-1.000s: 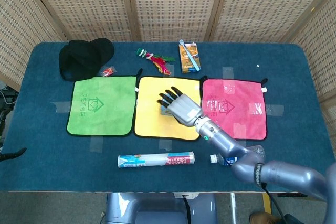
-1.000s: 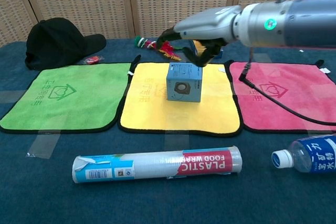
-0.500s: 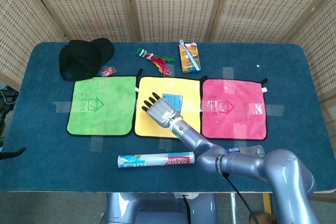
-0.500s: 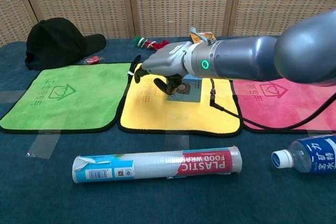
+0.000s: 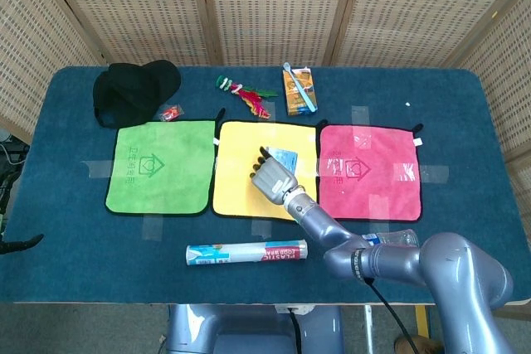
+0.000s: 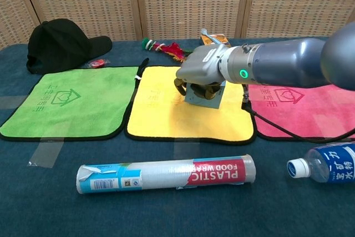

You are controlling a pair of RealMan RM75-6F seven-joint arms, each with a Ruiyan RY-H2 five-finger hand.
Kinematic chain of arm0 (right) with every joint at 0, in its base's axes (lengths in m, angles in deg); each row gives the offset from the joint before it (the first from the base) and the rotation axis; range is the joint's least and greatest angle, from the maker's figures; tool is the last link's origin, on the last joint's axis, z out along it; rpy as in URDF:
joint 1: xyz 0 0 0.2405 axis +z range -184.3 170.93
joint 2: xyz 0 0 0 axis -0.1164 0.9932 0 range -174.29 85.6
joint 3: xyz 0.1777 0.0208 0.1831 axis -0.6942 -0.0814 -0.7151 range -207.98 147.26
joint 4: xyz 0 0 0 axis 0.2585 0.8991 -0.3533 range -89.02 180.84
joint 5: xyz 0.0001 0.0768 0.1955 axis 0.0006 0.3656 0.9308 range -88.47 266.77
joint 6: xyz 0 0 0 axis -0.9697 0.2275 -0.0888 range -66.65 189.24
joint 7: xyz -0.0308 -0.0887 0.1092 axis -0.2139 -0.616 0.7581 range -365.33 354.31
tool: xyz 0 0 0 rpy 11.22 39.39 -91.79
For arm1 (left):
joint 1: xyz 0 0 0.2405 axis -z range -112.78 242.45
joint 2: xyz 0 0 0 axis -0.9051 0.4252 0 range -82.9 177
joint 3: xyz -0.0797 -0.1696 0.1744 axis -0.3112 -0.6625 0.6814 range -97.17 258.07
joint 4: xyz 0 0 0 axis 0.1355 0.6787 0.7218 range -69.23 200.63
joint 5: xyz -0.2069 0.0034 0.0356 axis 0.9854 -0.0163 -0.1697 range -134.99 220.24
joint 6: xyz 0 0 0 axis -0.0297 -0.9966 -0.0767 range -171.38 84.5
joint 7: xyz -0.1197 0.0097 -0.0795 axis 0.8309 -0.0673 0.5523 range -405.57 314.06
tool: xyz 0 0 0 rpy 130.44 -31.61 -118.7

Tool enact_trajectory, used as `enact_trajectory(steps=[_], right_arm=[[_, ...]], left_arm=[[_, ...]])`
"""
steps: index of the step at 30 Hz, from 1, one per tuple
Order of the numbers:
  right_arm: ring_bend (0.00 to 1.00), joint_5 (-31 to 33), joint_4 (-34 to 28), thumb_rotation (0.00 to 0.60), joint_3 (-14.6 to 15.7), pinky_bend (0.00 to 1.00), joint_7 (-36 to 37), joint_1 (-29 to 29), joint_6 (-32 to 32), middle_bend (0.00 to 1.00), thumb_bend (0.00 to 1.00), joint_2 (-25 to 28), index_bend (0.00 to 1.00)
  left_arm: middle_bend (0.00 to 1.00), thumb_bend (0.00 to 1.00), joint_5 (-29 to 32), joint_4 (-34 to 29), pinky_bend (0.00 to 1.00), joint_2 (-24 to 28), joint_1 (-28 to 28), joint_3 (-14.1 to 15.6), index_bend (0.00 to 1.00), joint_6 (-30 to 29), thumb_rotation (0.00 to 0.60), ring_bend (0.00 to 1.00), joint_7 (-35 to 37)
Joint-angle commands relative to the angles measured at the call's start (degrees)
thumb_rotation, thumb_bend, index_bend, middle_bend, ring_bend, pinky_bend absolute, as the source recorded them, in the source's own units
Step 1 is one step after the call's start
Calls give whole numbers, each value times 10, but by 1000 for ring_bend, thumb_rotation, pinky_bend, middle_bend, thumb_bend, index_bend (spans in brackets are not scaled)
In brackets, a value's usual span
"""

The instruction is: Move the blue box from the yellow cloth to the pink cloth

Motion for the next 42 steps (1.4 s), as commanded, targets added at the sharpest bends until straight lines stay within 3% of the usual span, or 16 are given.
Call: enact_trajectory(steps=[1, 16, 24, 42], right_arm=[[231, 23, -25, 600, 19, 131, -22, -2, -20, 328, 1000, 23, 325], [262, 45, -102, 600, 112, 148, -62, -42, -72, 368, 1000, 110, 360], [266, 45, -108, 600, 130, 149, -78, -48, -81, 373, 1000, 120, 362], [268, 108, -122, 600, 166, 150, -144, -45, -99, 383, 1000, 127, 365]], left_arm=[[0, 0, -4, -2, 0, 0, -1, 1, 0, -2, 600, 0, 1], [0, 0, -29, -13, 0, 8, -9, 9, 0, -19, 600, 0, 12], [0, 0, -35, -17, 0, 9, -11, 11, 0, -25, 600, 0, 13], [0, 0, -39, -18, 0, 9, -13, 13, 0, -29, 600, 0, 13]])
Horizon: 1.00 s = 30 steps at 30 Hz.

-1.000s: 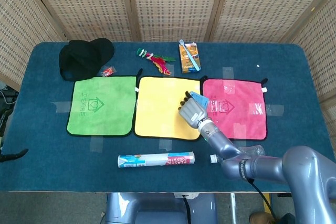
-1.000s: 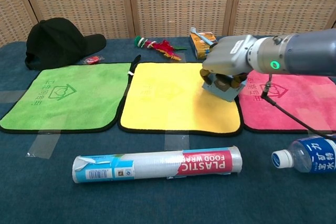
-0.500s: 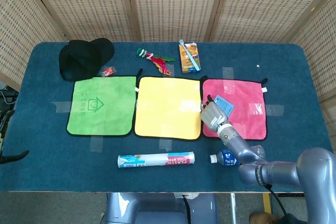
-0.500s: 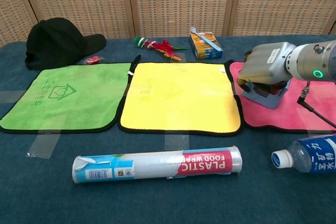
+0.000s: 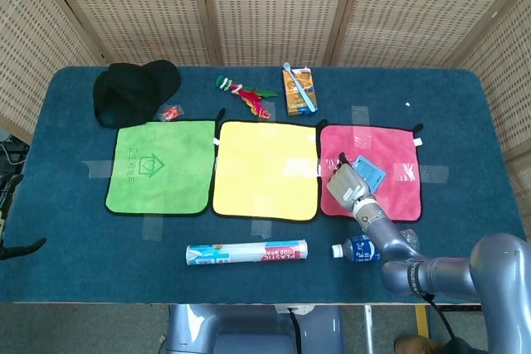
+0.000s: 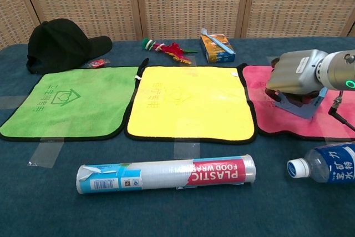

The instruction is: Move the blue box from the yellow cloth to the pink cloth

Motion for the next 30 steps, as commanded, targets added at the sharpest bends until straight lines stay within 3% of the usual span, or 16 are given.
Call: enact_trajectory(steps=[1, 10, 12, 14, 16, 17, 20, 23, 28, 30], right_arm=[[268, 18, -5, 600, 7, 150, -14, 2, -6, 384, 1000, 2, 365], [268, 13, -5, 600, 11, 150, -18, -5, -23, 361, 1000, 2, 349], [256, -1, -7, 600, 9, 150, -9, -8, -25, 328, 1000, 6, 327], [172, -15, -18, 600, -1, 102, 17, -14, -22, 224, 971, 19, 255], [68, -30, -24, 600, -9, 28, 37, -19, -26, 115, 791, 28, 150], [27, -46, -27, 600, -15, 1, 52, -24, -33, 60, 614, 32, 90], [0, -126, -44, 600, -35, 0, 122, -52, -71, 0, 238, 55, 10], [0, -206, -61, 600, -46, 0, 197, -85, -112, 0, 106, 84, 0], [0, -362, -63, 600, -58, 0, 365, -178, -247, 0, 18, 133, 0], [0, -385, -59, 600, -59, 0, 395, -198, -274, 0, 3, 136, 0]], left_arm=[[0, 0, 0, 0, 0, 0, 0, 0, 0, 0, 600, 0, -1], [0, 0, -1, -1, 0, -1, 0, 2, 0, 0, 600, 0, -4], [0, 0, -1, -1, 0, -2, 0, 1, 0, 0, 600, 0, -4], [0, 0, -3, -2, 0, -2, 1, 2, 0, 0, 600, 0, -5], [0, 0, -4, -2, 0, -1, 0, 3, 0, 0, 600, 0, -4], [0, 0, -5, -3, 0, -1, 0, 3, 0, 0, 600, 0, -4], [0, 0, -12, -4, 0, 1, -1, 6, 0, -1, 600, 0, 0], [0, 0, -17, -4, 0, 3, -2, 7, 0, -3, 600, 0, 6], [0, 0, -39, -1, 0, 8, -8, 11, 0, -15, 600, 0, 25], [0, 0, -43, 1, 0, 8, -10, 12, 0, -19, 600, 0, 29]])
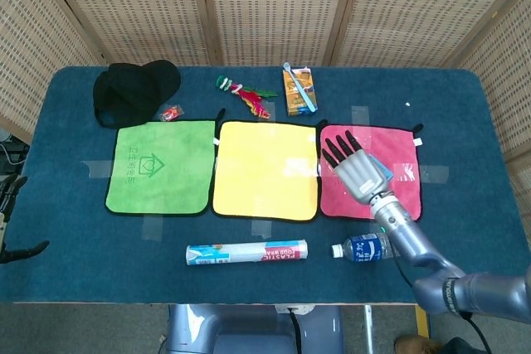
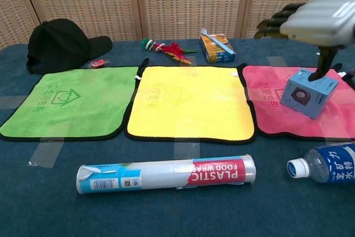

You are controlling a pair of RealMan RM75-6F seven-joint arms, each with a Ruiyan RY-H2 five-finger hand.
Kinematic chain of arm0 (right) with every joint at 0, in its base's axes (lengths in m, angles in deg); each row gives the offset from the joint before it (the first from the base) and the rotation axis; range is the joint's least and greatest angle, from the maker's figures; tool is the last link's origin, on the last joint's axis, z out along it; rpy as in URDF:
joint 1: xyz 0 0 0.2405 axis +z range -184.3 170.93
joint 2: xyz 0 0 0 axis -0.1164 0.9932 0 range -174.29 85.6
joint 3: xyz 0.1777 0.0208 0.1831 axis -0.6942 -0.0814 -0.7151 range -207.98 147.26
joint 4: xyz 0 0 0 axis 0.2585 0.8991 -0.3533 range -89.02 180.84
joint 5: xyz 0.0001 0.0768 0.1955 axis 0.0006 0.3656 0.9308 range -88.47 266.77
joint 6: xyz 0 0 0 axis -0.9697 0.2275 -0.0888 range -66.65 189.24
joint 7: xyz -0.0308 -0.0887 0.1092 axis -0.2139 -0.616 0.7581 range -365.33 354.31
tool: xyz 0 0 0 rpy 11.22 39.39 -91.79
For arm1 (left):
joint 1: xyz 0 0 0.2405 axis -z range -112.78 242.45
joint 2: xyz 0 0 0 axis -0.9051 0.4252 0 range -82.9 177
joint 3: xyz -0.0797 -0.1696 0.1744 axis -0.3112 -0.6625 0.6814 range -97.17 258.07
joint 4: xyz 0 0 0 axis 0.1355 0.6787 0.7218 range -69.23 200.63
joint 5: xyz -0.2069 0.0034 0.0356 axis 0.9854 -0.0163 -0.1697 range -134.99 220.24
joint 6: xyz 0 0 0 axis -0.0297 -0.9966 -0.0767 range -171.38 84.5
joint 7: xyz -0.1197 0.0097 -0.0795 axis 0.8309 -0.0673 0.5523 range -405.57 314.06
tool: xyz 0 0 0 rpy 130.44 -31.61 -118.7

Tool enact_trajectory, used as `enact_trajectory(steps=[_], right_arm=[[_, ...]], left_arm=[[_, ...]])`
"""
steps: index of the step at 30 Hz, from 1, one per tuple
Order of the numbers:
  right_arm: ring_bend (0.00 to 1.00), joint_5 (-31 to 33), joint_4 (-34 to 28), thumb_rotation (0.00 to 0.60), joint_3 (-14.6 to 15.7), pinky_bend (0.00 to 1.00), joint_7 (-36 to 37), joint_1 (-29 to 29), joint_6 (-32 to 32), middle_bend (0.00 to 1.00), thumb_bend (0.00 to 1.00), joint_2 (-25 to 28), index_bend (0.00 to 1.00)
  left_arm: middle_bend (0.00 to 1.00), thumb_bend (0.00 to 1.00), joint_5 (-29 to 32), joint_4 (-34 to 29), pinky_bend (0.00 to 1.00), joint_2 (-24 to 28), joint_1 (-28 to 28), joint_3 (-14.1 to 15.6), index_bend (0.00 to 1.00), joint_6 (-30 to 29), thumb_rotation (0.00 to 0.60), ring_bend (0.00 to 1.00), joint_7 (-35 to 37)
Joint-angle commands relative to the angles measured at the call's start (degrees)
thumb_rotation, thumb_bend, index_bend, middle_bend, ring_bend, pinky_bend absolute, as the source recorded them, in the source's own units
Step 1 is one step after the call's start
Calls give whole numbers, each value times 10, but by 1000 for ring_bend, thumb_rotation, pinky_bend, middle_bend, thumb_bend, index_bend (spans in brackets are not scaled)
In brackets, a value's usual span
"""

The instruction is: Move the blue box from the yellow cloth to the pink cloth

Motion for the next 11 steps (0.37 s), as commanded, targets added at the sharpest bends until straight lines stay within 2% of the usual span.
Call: enact_trajectory(steps=[1, 3, 6, 11], right_arm=[[0, -117, -3, 600, -18, 0, 139, -99, -129, 0, 0, 43, 0], [0, -129, -5, 600, -21, 0, 190, -142, -172, 0, 0, 43, 0], [0, -132, -5, 600, -21, 0, 228, -202, -224, 0, 0, 37, 0], [0, -136, -5, 600, -13, 0, 271, -280, -265, 0, 0, 31, 0]], left_arm=[[0, 0, -9, 5, 0, 0, -3, 2, 0, -8, 600, 0, 7], [0, 0, -18, 9, 0, -2, -5, 3, 0, -15, 600, 0, 10], [0, 0, -27, 15, 0, -4, -8, 4, 0, -22, 600, 0, 17], [0, 0, -40, 21, 0, -2, -10, 7, 0, -24, 600, 0, 43]])
